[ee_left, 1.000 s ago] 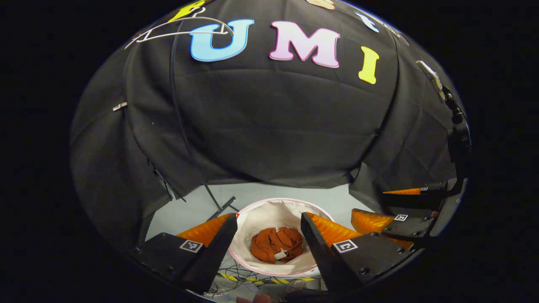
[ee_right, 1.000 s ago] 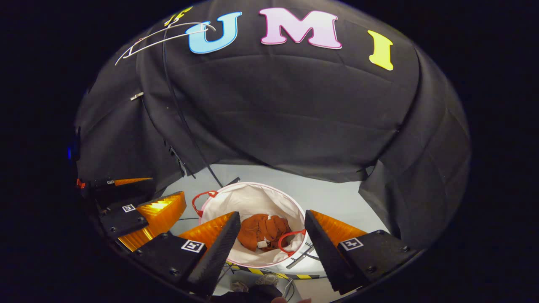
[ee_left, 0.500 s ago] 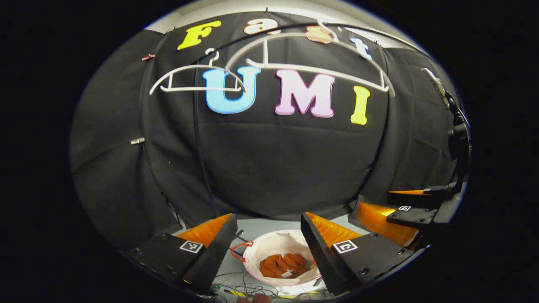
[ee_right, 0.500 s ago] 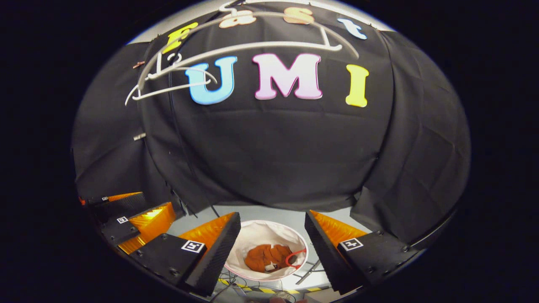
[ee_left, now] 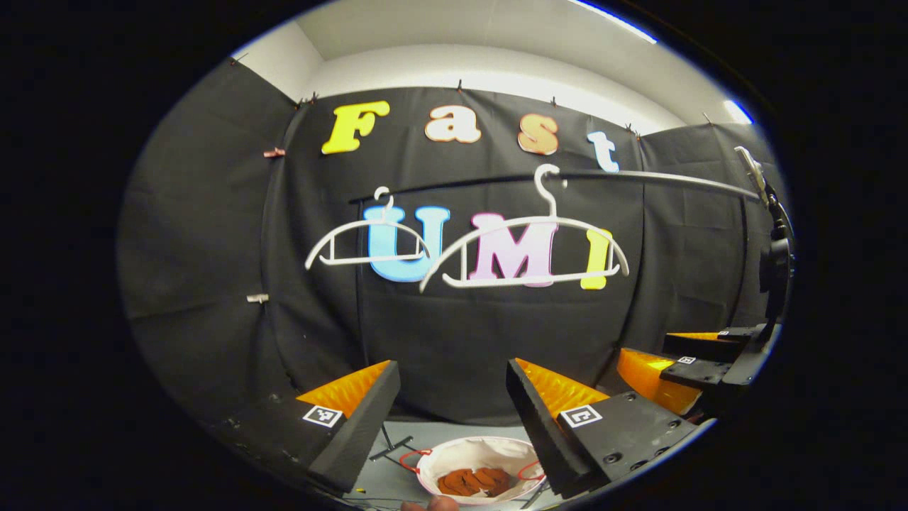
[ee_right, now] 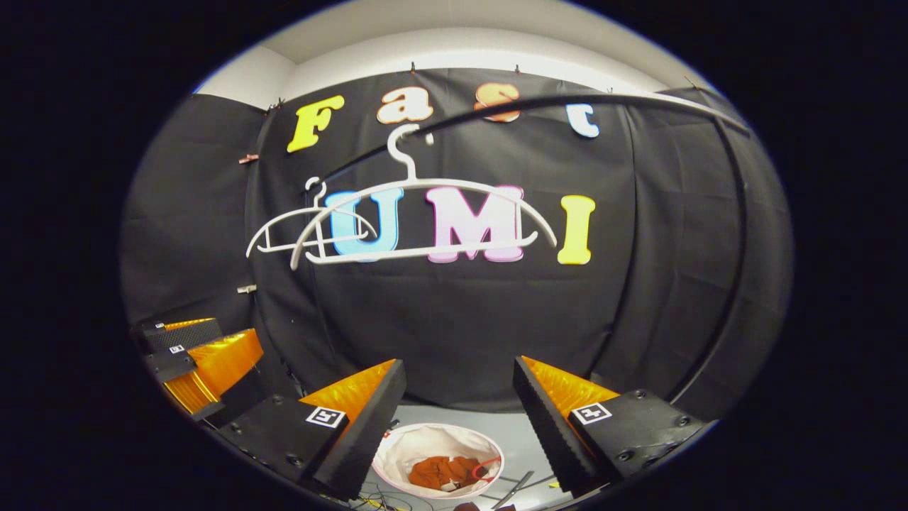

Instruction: Grasp the clothes on the hanger with both hands and then place them into the laundry hamper below.

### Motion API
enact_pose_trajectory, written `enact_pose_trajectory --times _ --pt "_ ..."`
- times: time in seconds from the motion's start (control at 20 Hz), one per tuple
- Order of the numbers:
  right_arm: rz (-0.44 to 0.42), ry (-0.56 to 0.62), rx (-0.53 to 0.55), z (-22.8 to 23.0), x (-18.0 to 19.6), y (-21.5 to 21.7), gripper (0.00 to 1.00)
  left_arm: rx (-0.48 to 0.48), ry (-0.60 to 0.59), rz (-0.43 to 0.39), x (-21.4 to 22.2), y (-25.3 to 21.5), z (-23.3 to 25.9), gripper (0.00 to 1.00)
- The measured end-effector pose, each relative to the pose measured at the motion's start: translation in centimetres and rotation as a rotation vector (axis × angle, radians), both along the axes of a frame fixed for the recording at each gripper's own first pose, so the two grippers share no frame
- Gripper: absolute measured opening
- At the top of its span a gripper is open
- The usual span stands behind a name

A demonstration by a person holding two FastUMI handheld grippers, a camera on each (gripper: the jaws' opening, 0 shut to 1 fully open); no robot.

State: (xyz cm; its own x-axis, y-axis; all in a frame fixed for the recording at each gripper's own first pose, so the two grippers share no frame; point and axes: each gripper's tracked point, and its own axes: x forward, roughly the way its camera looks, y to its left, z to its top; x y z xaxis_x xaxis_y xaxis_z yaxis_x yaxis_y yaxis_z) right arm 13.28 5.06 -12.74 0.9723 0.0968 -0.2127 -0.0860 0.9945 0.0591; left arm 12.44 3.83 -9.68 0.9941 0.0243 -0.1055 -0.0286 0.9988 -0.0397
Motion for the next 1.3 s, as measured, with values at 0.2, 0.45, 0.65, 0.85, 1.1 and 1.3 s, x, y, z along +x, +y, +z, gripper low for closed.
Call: enact_pose_trajectory --times 0.2,0.45,0.65,0.85,1.1,1.3 --pt "-0.004 -0.073 -0.021 4.6 -2.4 0.0 0.99 0.01 -0.038 0.009 -2.5 0.0 3.3 0.93" --pt "-0.003 -0.145 -0.014 8.5 -4.6 -0.7 0.97 0.051 -0.084 0.03 -5.3 0.0 6.1 0.93" --pt "0.004 -0.174 0.018 10.1 -5.4 -1.3 0.96 0.072 -0.094 0.042 -7.1 -0.5 7.2 0.95" --pt "0.005 -0.176 0.017 10.1 -5.4 -2.3 0.96 0.072 -0.089 0.046 -8.3 -1.2 7.3 0.95" --pt "0.001 -0.187 0.02 10.5 -5.0 -2.8 0.96 0.069 -0.094 0.043 -9.0 -1.6 7.7 0.98" --pt "0.011 -0.209 0.017 11.3 -5.1 -2.1 0.98 0.073 -0.089 0.045 -9.2 -1.4 7.6 0.98"
